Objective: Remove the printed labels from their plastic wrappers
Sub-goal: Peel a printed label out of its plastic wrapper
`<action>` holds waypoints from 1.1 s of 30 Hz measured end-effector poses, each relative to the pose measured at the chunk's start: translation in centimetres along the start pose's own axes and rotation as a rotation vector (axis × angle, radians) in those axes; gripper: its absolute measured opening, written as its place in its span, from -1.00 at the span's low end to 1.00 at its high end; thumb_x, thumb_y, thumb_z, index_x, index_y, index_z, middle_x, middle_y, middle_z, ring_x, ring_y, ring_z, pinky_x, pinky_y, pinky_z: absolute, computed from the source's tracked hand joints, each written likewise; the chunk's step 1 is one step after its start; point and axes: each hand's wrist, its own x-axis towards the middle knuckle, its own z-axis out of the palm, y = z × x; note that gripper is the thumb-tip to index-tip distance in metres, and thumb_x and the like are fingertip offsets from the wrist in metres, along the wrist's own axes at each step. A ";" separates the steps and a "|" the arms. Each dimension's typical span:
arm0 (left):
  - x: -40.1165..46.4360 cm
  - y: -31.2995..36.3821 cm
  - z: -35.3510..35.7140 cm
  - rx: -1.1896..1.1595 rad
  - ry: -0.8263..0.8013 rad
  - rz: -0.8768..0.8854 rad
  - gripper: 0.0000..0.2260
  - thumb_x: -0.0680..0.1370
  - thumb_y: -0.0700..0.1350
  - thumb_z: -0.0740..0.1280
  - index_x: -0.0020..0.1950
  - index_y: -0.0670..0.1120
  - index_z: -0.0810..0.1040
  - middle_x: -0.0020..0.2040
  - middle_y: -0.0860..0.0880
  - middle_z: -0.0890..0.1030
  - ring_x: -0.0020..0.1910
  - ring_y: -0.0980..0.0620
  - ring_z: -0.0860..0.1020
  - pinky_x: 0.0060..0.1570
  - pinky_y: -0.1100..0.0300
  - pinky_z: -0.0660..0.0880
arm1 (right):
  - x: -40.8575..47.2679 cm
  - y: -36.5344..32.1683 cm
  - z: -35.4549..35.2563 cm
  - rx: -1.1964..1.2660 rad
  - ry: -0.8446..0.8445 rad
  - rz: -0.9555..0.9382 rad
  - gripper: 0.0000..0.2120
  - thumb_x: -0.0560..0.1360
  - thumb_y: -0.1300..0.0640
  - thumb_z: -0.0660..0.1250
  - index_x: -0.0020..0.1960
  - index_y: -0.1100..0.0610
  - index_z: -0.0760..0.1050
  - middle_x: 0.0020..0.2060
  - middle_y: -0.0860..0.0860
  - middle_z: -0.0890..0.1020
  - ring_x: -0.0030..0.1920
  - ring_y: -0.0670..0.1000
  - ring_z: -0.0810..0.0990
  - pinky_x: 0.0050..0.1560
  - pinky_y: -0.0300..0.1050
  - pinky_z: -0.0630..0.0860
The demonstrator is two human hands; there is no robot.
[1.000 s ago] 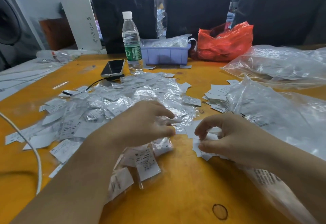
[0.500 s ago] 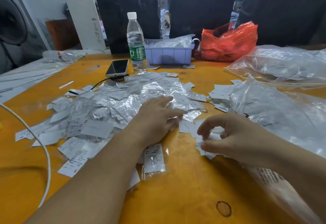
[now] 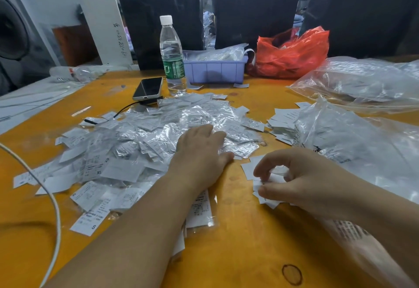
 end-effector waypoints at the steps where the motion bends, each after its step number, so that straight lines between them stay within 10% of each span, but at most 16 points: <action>1: -0.1 0.2 -0.2 0.022 0.035 0.004 -0.53 0.58 0.20 0.23 0.47 0.12 0.31 0.50 0.03 0.25 0.49 -0.02 0.13 0.45 0.01 0.04 | 0.0 0.0 0.0 0.004 -0.002 -0.002 -0.85 0.41 0.01 0.48 -0.02 -0.12 0.62 -0.09 -0.19 0.64 -0.27 -0.39 0.51 -0.29 -0.43 0.38; 4: -0.9 -0.1 -2.1 -0.050 0.058 0.007 -0.54 0.48 0.24 0.36 0.34 0.15 0.44 0.31 0.08 0.43 0.32 0.01 0.35 0.35 -0.01 0.28 | -0.1 -0.1 0.0 0.018 -0.016 -0.009 -0.85 0.41 0.03 0.47 -0.03 -0.12 0.61 -0.08 -0.17 0.64 -0.34 -0.40 0.49 -0.32 -0.46 0.37; 7: -1.7 -1.8 -5.1 -0.188 -0.245 -0.084 -0.49 0.18 0.35 0.51 0.03 0.23 0.49 0.04 0.20 0.49 0.01 0.16 0.48 -0.08 0.14 0.47 | 0.0 0.1 -0.1 0.019 -0.015 0.002 -0.85 0.41 0.02 0.46 -0.03 -0.12 0.61 -0.07 -0.19 0.63 -0.30 -0.42 0.49 -0.33 -0.45 0.37; 11: -1.8 -3.0 -5.5 -0.136 -0.533 -0.181 -0.25 -0.14 0.46 0.48 -0.03 0.22 0.45 -0.01 0.25 0.47 -0.01 0.18 0.48 -0.04 0.14 0.49 | 0.0 0.2 -0.1 0.019 -0.019 0.021 -0.86 0.41 -0.03 0.47 -0.04 -0.15 0.61 -0.07 -0.25 0.63 -0.14 -0.40 0.52 -0.14 -0.34 0.44; 18: -1.2 -2.0 -3.6 -0.237 -0.132 -0.113 -0.67 0.32 0.22 0.52 -0.15 0.07 0.50 -0.15 0.11 0.51 -0.19 0.16 0.47 -0.30 0.21 0.35 | 0.0 0.2 -0.1 0.009 -0.027 0.007 -0.85 0.42 -0.02 0.46 -0.02 -0.15 0.60 -0.05 -0.22 0.62 -0.30 -0.41 0.49 -0.23 -0.36 0.35; 26: -2.9 -4.3 -7.7 0.026 -0.615 -0.290 -0.33 -0.10 0.34 0.56 -0.07 0.31 0.42 -0.02 0.22 0.51 -0.05 0.12 0.50 -0.21 0.16 0.41 | 0.0 0.4 -0.2 -0.001 -0.034 -0.003 -0.86 0.42 -0.05 0.45 -0.03 -0.16 0.59 -0.10 -0.28 0.61 -0.26 -0.42 0.50 -0.31 -0.42 0.36; 33: -1.4 -3.4 -4.2 -0.246 -0.316 -0.257 -0.61 0.27 0.22 0.56 -0.10 0.07 0.51 -0.14 0.07 0.58 -0.16 0.11 0.52 -0.30 0.21 0.37 | 0.0 0.3 -0.2 0.004 -0.026 -0.014 -0.86 0.42 -0.04 0.46 -0.03 -0.15 0.59 -0.06 -0.21 0.63 -0.31 -0.42 0.49 -0.31 -0.47 0.37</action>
